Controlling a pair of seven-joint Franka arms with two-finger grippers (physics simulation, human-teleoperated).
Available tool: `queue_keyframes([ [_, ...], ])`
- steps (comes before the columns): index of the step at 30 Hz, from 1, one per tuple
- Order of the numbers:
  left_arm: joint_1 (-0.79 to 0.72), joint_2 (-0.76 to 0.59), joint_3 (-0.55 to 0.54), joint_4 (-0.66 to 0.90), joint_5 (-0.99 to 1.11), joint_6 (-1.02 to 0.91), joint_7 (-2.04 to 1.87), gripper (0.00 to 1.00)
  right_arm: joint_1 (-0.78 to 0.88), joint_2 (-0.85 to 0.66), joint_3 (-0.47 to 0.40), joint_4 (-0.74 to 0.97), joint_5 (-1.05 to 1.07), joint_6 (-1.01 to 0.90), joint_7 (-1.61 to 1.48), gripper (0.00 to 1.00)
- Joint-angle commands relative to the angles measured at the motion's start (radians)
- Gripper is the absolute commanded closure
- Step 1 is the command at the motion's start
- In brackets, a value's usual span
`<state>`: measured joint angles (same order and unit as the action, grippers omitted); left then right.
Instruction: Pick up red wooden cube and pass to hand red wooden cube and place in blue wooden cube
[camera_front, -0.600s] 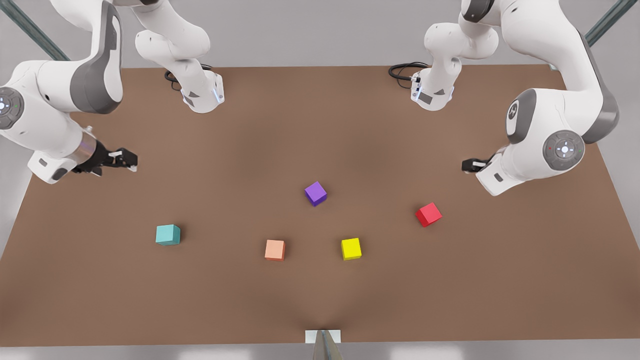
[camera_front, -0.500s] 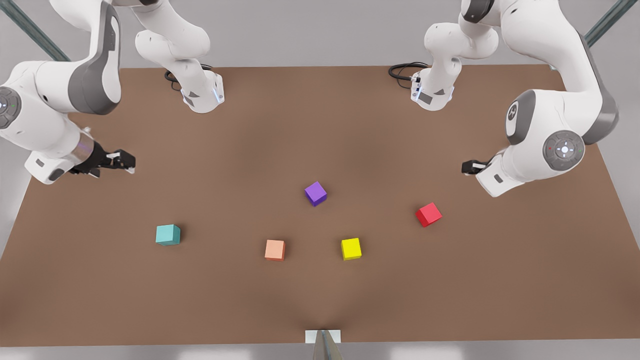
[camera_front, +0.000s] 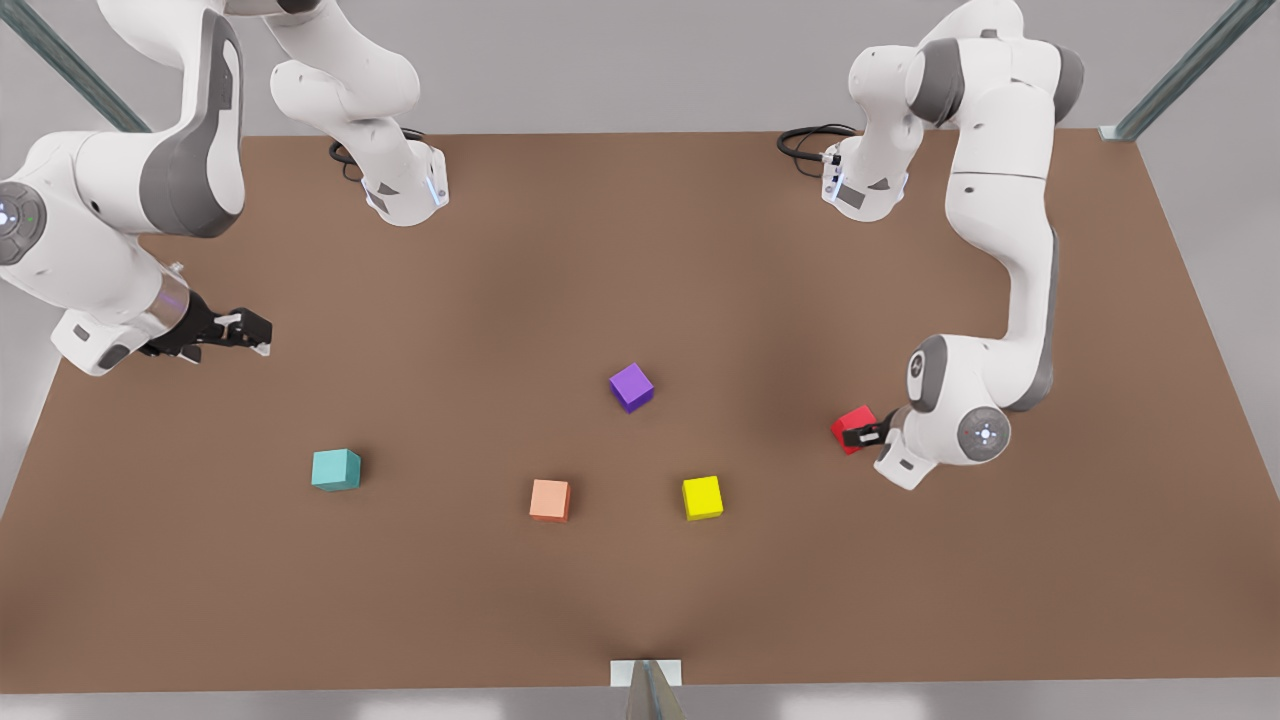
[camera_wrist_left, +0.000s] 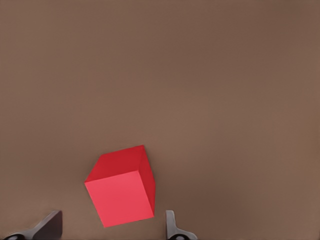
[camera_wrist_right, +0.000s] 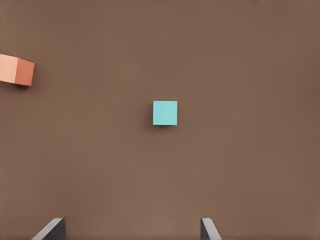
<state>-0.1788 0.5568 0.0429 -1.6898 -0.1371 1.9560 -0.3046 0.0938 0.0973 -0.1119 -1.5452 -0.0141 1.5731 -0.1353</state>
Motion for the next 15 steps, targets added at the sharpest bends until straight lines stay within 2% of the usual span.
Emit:
queue_keyframes([
  [1, -0.001, -0.014, 0.000, -0.034, -0.019, 0.144, -0.625, 0.00, 0.000, 0.001, -0.002, 0.000, 0.000, 0.002, 0.006, 0.00],
  [7, -0.001, -0.017, 0.000, -0.129, -0.015, 0.199, -0.774, 0.00, 0.000, 0.001, 0.000, -0.001, 0.002, 0.002, 0.002, 0.00],
  [15, -0.001, 0.012, -0.001, -0.148, -0.013, 0.199, -0.429, 0.00, 0.000, 0.002, 0.000, -0.003, 0.002, 0.002, 0.002, 0.00],
])
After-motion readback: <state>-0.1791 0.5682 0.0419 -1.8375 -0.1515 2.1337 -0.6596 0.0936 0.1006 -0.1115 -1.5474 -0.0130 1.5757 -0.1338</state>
